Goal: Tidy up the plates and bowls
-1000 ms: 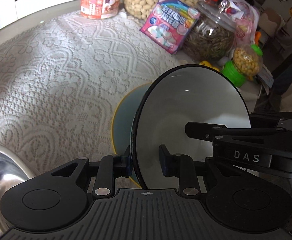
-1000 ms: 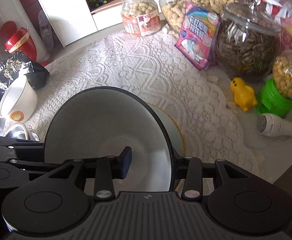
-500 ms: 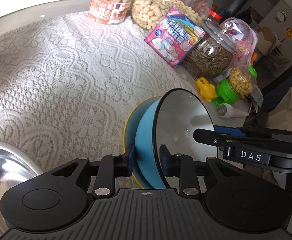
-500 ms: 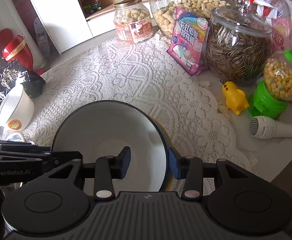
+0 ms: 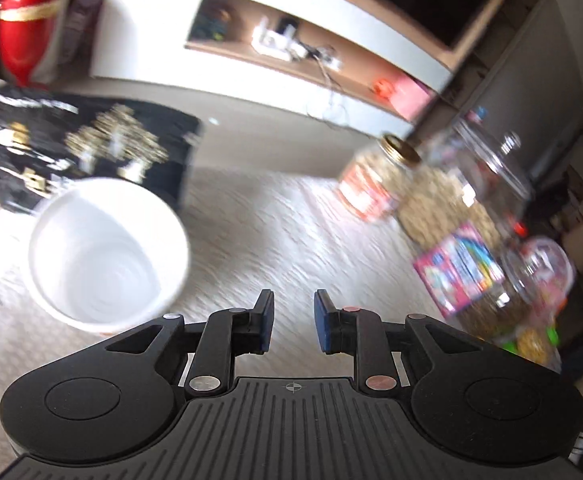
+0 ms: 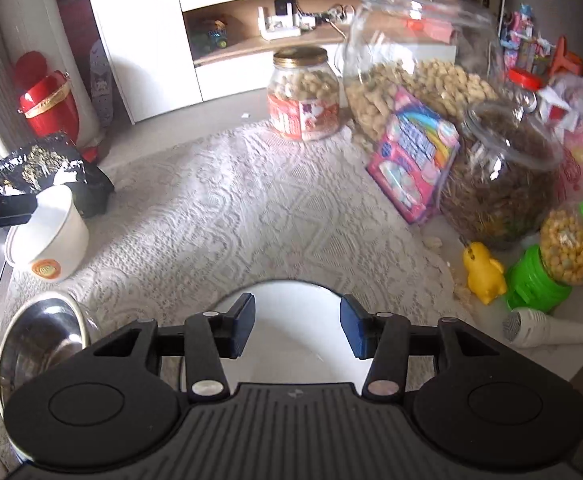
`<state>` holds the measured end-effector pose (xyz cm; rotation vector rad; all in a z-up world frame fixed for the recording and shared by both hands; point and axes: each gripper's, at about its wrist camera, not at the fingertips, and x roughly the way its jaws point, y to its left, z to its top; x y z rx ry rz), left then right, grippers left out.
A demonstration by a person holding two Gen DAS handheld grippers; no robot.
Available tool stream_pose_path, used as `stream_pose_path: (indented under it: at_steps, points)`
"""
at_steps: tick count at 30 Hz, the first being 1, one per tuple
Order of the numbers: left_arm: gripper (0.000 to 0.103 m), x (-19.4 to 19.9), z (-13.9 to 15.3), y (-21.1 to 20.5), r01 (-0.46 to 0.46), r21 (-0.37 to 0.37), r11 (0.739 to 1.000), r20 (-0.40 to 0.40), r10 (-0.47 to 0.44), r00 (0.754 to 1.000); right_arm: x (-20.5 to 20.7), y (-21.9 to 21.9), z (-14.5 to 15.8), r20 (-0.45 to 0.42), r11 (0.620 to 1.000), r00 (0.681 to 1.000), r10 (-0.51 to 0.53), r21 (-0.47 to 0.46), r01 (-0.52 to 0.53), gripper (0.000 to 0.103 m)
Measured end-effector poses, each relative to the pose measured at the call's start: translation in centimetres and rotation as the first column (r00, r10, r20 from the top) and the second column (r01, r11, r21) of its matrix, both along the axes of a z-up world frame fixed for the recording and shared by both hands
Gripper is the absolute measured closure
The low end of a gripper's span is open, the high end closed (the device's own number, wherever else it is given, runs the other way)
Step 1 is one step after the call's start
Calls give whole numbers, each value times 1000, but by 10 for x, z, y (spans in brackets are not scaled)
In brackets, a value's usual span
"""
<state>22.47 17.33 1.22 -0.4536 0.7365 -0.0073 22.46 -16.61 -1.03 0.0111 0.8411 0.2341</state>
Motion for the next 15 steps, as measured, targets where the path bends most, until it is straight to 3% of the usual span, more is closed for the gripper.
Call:
stream_pose_path:
  at_steps: [3, 4, 7, 9, 12, 15]
  points:
    - [78, -14, 4, 65, -225, 55, 973, 22, 224, 974, 13, 36, 16, 28, 997, 997, 67, 24, -68, 56]
    - [78, -17, 1, 81, -272, 39, 961, 11, 272, 962, 19, 49, 18, 23, 995, 995, 93, 38, -93, 55]
    - [78, -24, -21, 136, -403, -104, 909, -51, 400, 915, 44, 109, 19, -37, 977, 981, 191, 104, -186, 51]
    - [78, -25, -31, 151, -462, -137, 876, -72, 456, 887, 65, 151, 13, -117, 960, 964, 239, 179, -216, 49]
    - [78, -25, -39, 162, -481, -159, 862, -64, 477, 877, 93, 209, -6, -219, 942, 940, 261, 272, -198, 45]
    - [78, -22, -44, 162, -501, -131, 855, -41, 500, 865, 109, 262, -28, -212, 957, 947, 242, 211, -198, 42]
